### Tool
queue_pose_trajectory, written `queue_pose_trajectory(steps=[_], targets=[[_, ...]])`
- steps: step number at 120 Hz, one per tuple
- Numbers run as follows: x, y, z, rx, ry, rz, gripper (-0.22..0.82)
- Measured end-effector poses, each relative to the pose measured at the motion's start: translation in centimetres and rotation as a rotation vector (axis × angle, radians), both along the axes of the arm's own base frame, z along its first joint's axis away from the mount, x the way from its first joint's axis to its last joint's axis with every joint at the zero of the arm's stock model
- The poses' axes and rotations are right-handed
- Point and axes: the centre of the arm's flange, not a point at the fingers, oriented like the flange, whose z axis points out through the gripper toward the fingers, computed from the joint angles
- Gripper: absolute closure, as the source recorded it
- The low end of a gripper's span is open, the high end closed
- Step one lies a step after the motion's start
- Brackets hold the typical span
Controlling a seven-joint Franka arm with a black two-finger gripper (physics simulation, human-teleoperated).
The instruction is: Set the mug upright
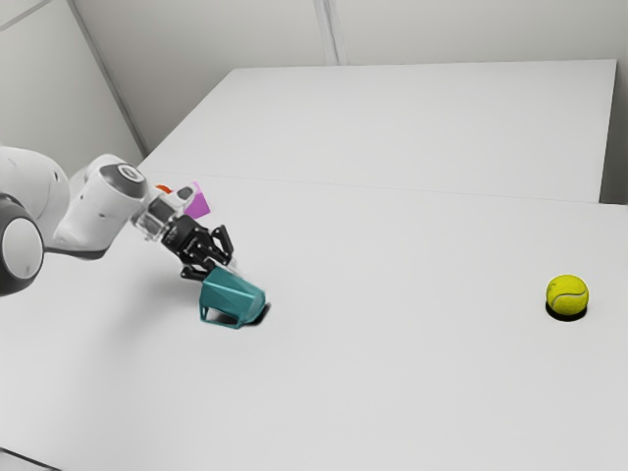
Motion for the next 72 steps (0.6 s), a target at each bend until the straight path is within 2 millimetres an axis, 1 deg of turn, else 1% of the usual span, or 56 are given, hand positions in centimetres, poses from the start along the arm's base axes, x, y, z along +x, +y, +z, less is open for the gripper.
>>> queue_pose_trajectory(steps=[6,30,35,43,51,63,72], targets=[[0.2,-0.5,0.4,-0.002,-0.007,-0.007,0.72],[0.4,-1.3,2.0,0.017,-0.021,-0.023,0.76],[0.4,-1.7,2.8,0.039,-0.029,-0.042,0.77],[0.5,-3.3,4.9,0.109,-0.058,-0.108,0.77],[0.6,-5.6,6.7,0.208,-0.092,-0.204,0.77],[0.7,-8.1,8.3,0.368,-0.142,-0.332,0.77],[0.3,-9.3,9.0,0.488,-0.179,-0.408,0.77]])
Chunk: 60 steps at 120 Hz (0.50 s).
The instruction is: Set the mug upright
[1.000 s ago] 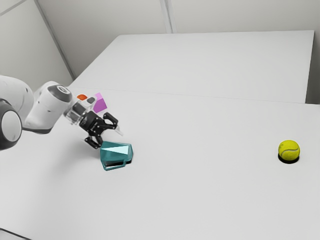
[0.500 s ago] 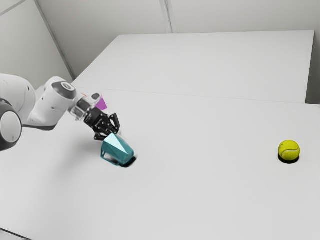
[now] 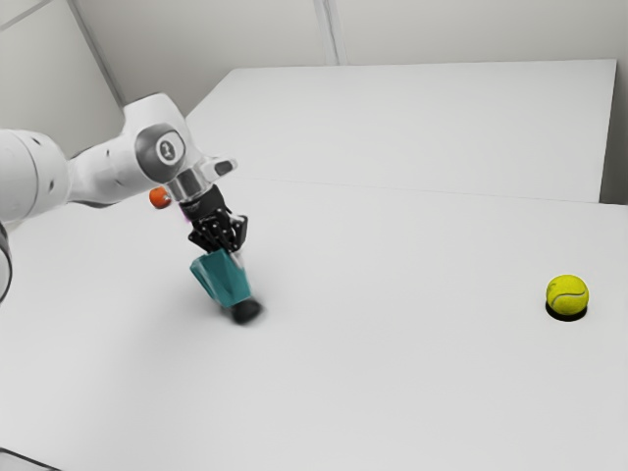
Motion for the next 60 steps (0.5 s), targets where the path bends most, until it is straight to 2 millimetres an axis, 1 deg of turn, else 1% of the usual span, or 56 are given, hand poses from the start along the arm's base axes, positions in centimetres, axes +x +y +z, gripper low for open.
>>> queue_pose_trajectory(steps=[8,16,23,36,60], targets=[[-0.1,-0.5,0.5,0.091,-0.047,-0.052,0.77],[0.2,-0.9,1.2,0.163,-0.104,-0.091,0.77],[0.5,-1.2,1.4,0.202,-0.145,-0.112,0.77],[0.6,-2.2,1.7,0.238,-0.197,-0.129,0.77],[-0.7,-2.9,1.1,0.256,-0.216,-0.098,0.78]])
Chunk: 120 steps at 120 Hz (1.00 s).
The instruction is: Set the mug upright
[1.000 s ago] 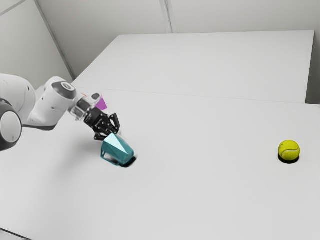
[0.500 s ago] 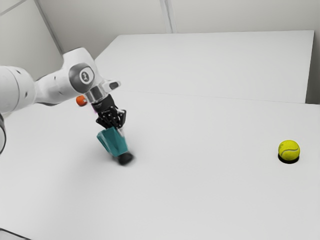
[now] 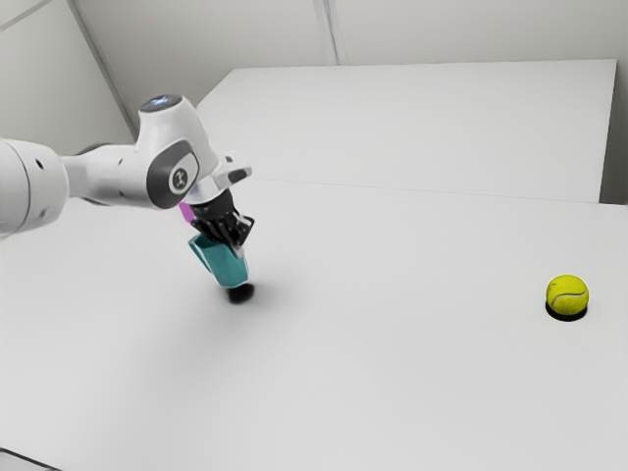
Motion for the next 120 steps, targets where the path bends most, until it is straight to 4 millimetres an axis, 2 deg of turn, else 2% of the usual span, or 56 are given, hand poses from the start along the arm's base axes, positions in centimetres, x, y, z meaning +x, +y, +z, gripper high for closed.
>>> queue_pose_trajectory(steps=[56,67,85,93,105,120], targets=[[1.2,-0.4,-4.2,-0.001,-0.017,0.073,0.79],[1.4,-0.3,-4.5,-0.003,-0.021,0.084,0.79],[1.5,-0.5,-3.8,-0.008,-0.036,0.093,0.45],[1.5,-0.6,-3.5,-0.010,-0.041,0.094,0.33],[1.4,-0.7,-2.3,-0.010,-0.058,0.096,0.20],[1.0,-0.6,0.0,-0.010,-0.078,0.099,0.11]])
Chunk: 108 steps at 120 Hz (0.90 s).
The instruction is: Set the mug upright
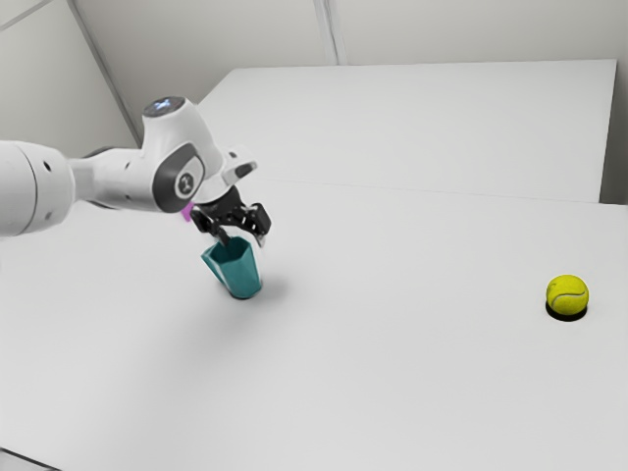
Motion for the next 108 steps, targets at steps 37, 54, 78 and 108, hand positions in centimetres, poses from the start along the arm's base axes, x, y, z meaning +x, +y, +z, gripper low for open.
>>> queue_pose_trajectory(steps=[37,54,78,108], targets=[[-1.0,-1.3,10.8,0.048,-0.072,-0.039,0.03],[-1.1,-1.8,15.6,0.069,-0.067,-0.051,0.01],[-1.6,-1.6,17.9,0.101,-0.005,-0.052,0.01],[-2.1,-0.7,17.4,0.109,0.054,-0.036,0.00]])
